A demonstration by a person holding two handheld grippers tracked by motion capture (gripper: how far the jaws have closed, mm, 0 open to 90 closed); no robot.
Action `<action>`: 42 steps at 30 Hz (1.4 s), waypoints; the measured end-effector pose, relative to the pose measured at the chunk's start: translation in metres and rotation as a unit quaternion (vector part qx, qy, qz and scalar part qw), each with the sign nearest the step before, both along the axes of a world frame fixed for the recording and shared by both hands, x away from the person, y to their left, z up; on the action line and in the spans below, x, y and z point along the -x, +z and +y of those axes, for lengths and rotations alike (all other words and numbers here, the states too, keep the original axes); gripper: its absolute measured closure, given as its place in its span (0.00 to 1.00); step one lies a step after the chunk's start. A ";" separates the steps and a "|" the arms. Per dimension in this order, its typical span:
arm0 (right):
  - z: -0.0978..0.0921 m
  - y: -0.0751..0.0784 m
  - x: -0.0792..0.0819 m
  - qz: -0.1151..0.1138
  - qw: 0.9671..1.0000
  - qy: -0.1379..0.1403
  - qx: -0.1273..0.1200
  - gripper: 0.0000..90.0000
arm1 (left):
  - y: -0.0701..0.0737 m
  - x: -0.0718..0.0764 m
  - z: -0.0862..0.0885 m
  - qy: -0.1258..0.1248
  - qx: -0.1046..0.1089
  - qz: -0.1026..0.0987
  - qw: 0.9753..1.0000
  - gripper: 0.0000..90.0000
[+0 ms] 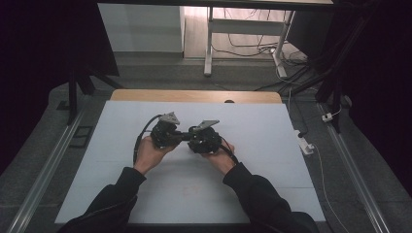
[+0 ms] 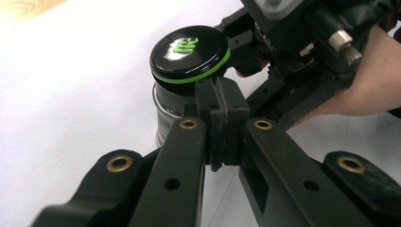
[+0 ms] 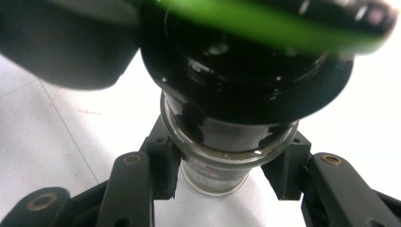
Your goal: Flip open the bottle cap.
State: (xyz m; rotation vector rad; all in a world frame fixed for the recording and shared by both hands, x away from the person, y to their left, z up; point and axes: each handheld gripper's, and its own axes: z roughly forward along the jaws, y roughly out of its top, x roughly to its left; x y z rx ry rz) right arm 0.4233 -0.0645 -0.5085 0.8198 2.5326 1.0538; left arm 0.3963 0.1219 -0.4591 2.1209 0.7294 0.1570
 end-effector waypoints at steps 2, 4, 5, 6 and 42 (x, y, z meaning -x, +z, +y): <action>-0.001 0.000 0.000 0.000 1.000 0.000 0.001 0.58 | 0.001 -0.001 0.000 0.002 0.001 -0.001 1.000 0.99; -0.001 0.000 -0.001 -0.001 1.000 0.001 0.000 0.58 | 0.002 -0.002 0.001 0.005 0.001 -0.002 1.000 0.99; -0.001 0.000 -0.001 -0.001 1.000 0.001 0.000 0.58 | 0.003 -0.002 0.001 0.006 0.001 -0.003 1.000 0.99; -0.001 0.000 -0.001 -0.001 1.000 0.001 0.000 0.58 | 0.004 -0.003 0.001 0.007 0.002 -0.002 1.000 0.99; -0.005 0.005 0.002 0.001 1.000 0.000 -0.016 0.45 | 0.015 -0.003 0.019 0.053 0.033 -0.003 0.998 0.72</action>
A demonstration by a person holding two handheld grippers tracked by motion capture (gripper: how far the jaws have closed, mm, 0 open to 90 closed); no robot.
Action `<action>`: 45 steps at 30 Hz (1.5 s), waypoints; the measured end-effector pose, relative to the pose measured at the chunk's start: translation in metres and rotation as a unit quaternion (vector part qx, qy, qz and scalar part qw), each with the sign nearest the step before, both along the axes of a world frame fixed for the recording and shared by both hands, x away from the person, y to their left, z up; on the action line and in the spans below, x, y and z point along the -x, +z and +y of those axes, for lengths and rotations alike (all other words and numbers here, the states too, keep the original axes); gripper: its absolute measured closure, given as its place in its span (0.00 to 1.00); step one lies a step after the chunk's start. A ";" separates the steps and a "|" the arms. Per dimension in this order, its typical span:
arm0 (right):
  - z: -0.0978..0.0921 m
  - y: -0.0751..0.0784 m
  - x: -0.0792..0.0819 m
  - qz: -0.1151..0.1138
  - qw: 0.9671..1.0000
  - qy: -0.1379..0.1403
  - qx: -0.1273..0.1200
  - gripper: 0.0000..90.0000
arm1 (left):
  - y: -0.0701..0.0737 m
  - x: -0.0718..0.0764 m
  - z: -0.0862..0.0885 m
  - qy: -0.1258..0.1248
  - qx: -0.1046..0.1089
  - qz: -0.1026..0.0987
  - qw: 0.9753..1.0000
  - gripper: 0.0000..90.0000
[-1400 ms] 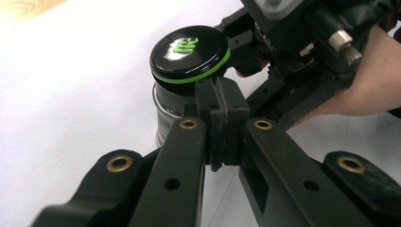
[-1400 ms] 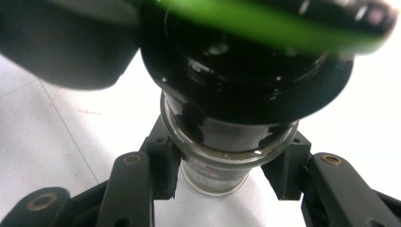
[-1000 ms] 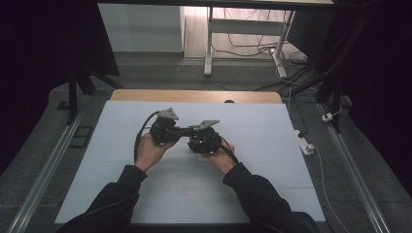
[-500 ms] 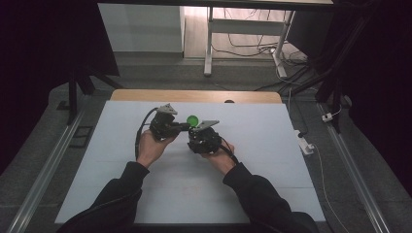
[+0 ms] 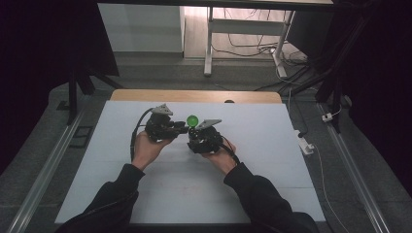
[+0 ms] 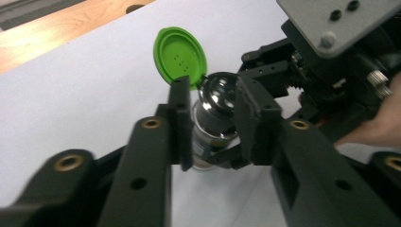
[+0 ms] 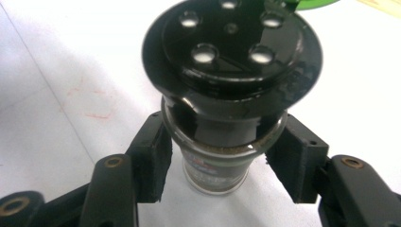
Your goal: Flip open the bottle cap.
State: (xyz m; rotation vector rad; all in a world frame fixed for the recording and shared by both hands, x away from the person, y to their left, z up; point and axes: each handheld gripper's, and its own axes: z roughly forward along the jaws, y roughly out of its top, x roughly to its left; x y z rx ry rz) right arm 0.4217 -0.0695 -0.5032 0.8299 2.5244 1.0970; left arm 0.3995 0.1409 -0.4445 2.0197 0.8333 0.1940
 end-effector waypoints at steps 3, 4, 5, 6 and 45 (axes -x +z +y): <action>-0.002 0.002 0.002 0.008 1.000 0.001 0.000 0.41 | 0.002 0.006 0.003 -0.002 -0.005 0.000 1.000 0.65; -0.002 0.003 0.004 0.009 1.000 0.002 -0.001 0.39 | 0.003 0.008 0.003 -0.002 -0.007 0.000 1.000 0.62; -0.004 0.005 0.007 0.013 1.000 0.002 -0.001 0.37 | 0.003 0.010 0.004 -0.002 -0.007 0.000 1.000 0.57; -0.004 0.005 0.007 0.013 1.000 0.002 -0.001 0.37 | 0.004 0.012 0.006 -0.003 -0.008 0.000 1.000 0.57; -0.058 0.039 0.070 0.059 0.997 0.046 -0.023 0.03 | -0.012 0.101 0.050 0.008 -0.013 0.046 0.999 0.00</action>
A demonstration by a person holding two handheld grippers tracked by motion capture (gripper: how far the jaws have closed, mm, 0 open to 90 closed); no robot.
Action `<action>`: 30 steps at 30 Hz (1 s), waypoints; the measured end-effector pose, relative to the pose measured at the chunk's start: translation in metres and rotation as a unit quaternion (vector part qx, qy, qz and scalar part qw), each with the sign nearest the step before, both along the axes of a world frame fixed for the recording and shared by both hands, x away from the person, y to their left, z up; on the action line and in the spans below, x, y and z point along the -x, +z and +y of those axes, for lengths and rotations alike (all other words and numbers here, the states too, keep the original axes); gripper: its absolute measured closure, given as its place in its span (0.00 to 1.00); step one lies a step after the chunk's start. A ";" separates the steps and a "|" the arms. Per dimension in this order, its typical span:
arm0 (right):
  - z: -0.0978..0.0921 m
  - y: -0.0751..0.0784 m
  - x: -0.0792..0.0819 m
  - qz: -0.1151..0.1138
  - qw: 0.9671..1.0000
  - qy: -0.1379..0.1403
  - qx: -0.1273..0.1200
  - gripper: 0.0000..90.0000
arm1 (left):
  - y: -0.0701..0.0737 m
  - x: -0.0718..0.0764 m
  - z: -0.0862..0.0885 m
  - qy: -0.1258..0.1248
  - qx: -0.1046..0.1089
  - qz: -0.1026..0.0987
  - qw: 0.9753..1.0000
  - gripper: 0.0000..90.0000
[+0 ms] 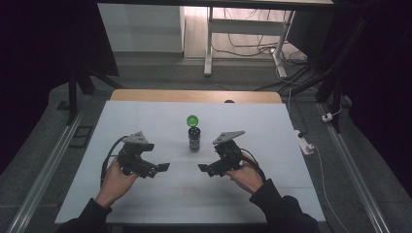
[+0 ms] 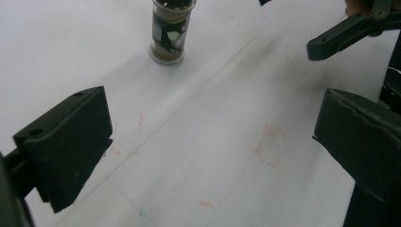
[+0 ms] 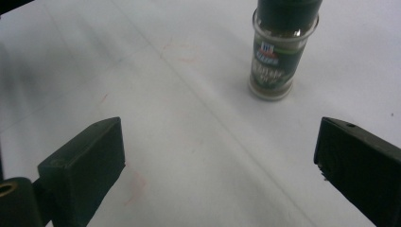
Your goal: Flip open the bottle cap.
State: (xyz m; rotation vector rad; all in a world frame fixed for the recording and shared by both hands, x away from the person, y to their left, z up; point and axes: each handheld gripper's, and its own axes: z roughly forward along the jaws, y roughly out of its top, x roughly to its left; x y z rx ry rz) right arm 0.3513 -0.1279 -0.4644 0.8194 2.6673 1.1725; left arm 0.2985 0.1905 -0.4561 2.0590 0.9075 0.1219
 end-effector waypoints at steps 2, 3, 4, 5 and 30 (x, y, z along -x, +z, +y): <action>-0.006 0.000 0.004 0.002 1.000 0.002 0.000 0.03 | -0.001 0.006 0.005 0.002 0.004 -0.001 1.000 0.00; -0.009 0.000 0.006 0.005 1.000 0.002 -0.001 0.02 | -0.002 0.009 0.007 0.002 0.004 -0.002 1.000 0.00; -0.012 0.001 0.009 0.006 1.000 0.001 -0.002 0.02 | -0.002 0.012 0.009 0.003 0.006 -0.002 1.000 0.00; -0.015 0.001 0.010 0.004 1.000 0.001 -0.002 0.02 | -0.002 0.015 0.012 0.005 0.006 -0.002 1.000 0.00; -0.113 0.013 0.063 -0.029 0.994 -0.104 -0.014 0.00 | -0.011 0.088 0.079 0.082 0.017 -0.012 0.996 0.00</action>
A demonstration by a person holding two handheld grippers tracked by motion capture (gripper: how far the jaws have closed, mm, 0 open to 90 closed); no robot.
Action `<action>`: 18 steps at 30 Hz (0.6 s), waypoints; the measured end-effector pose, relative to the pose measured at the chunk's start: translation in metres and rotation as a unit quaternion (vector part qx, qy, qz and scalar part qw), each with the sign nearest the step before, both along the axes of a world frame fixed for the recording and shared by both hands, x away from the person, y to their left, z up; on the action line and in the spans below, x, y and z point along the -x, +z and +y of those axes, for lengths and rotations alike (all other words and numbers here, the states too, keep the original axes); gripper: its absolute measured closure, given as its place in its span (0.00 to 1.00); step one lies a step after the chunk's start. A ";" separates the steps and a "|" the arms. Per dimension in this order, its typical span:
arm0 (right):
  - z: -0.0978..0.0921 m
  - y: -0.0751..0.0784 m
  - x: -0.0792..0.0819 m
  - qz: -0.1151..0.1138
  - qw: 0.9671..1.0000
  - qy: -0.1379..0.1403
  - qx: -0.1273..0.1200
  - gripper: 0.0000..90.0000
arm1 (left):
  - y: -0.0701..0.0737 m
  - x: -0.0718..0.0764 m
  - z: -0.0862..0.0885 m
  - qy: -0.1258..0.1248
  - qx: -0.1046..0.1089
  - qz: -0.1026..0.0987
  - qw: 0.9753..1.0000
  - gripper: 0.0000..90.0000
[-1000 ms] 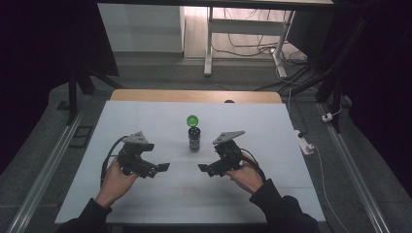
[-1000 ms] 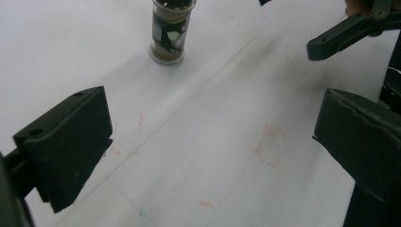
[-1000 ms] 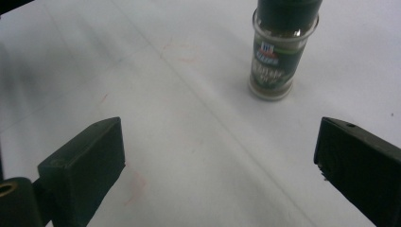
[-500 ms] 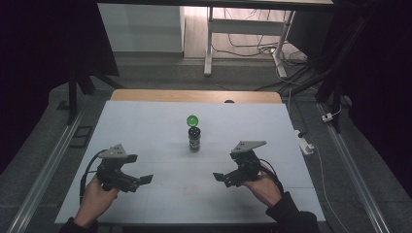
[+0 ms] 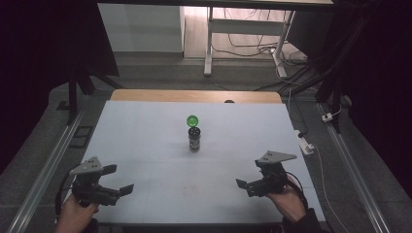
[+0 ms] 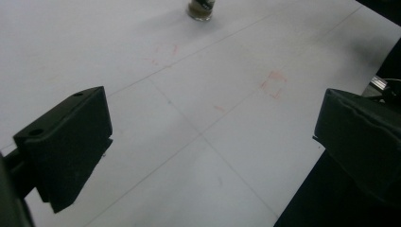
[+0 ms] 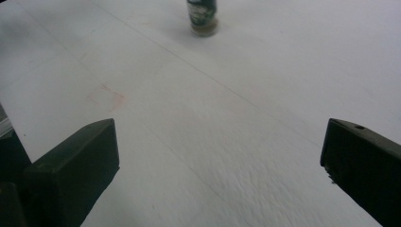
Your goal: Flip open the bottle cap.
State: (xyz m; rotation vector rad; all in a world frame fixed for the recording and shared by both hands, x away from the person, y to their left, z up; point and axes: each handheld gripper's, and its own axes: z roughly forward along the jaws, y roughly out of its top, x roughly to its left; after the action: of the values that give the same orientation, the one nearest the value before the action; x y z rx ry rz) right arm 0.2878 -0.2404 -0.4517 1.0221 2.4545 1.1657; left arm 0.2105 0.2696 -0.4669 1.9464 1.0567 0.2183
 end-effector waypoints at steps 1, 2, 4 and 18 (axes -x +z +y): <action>-0.005 0.000 0.002 -0.001 1.000 -0.007 0.000 0.00 | -0.001 0.002 0.002 0.004 0.000 0.000 1.000 0.00; -0.010 -0.001 0.004 -0.001 1.000 -0.016 0.001 0.00 | -0.001 0.005 0.005 0.008 0.000 -0.001 1.000 0.00; -0.021 -0.001 0.009 -0.002 0.999 -0.034 0.000 0.00 | -0.003 0.009 0.009 0.014 0.002 0.000 1.000 0.00; -0.067 -0.006 0.030 0.012 0.995 -0.104 -0.003 0.00 | -0.013 0.025 0.026 0.042 -0.012 0.023 0.999 0.00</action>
State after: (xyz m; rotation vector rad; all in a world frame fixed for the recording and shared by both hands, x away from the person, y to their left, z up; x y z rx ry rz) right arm 0.2580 -0.3071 -0.4575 1.2654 2.2974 1.1005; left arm 0.1858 0.2955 -0.4797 1.9382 1.1718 0.2342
